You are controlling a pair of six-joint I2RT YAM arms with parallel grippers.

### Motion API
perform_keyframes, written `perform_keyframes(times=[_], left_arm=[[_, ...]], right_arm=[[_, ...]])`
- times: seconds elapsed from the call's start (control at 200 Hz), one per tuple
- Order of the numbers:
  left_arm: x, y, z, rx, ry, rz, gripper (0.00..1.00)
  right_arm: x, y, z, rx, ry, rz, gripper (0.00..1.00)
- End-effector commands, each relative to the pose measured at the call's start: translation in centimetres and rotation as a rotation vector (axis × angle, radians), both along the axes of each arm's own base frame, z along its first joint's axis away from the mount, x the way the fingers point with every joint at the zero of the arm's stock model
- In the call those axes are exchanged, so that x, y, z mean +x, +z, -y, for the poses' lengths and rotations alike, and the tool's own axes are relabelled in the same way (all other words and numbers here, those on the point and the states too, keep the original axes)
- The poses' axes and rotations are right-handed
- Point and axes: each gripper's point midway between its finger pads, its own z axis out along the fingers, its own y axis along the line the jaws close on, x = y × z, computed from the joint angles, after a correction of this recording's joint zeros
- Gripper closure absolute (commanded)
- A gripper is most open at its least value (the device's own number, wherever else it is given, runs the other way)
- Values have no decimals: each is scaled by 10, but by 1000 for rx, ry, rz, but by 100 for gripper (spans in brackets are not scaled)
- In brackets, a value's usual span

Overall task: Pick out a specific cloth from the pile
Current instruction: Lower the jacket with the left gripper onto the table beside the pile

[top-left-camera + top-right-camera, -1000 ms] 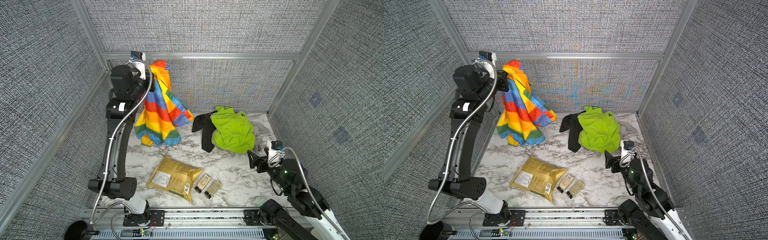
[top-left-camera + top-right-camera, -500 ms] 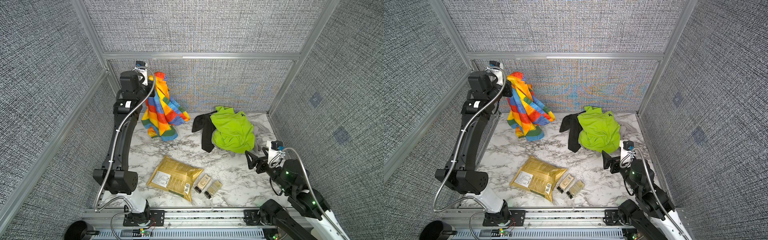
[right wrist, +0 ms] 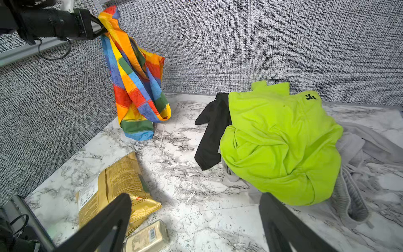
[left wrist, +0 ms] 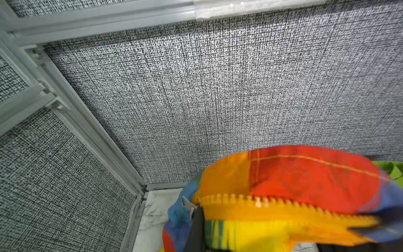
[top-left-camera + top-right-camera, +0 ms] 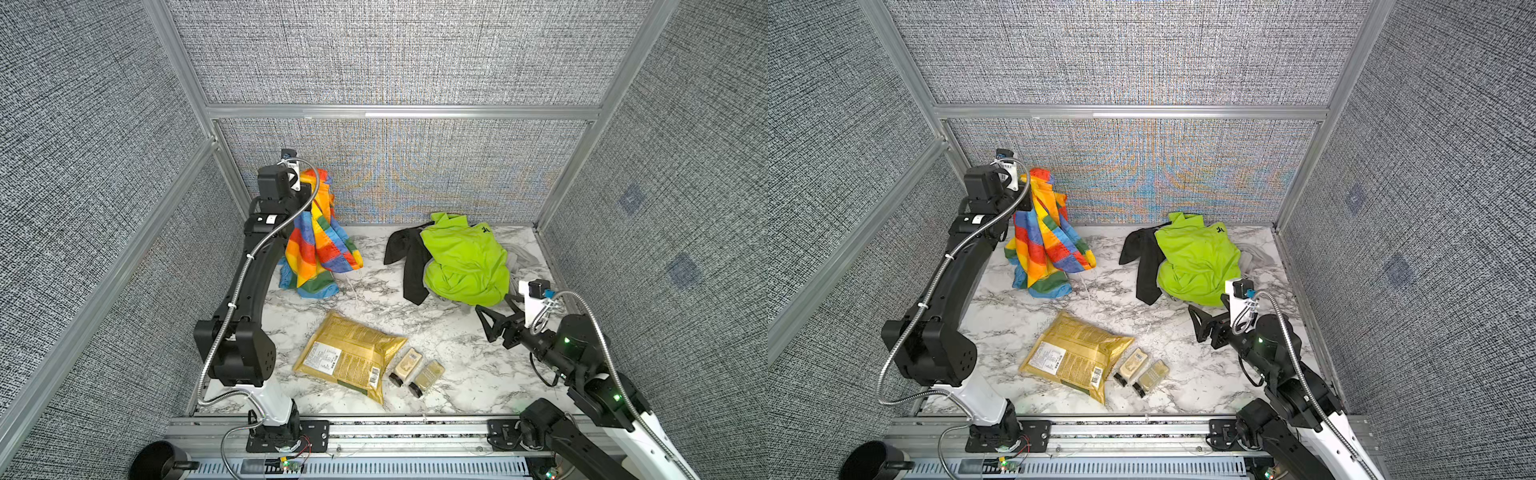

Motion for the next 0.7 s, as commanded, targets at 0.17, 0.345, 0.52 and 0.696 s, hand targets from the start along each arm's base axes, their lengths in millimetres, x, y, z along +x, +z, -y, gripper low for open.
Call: perform_keyframes(times=[0.17,0.345,0.52,0.696], left_arm=[[-19,-37,-10,-66,65,3,100],[-50,-73,4,-100,-14,-123,100],[-78,-109,23,-86,-138,-262,100],[-69,-140,19,-100,-100,-345,100]], right_arm=[[1,0,8,1,-46,-2,4],[5,-6,12,-20,-73,-11,4],[9,-10,9,-16,-73,-17,4],[12,-11,4,-14,-56,-24,4]])
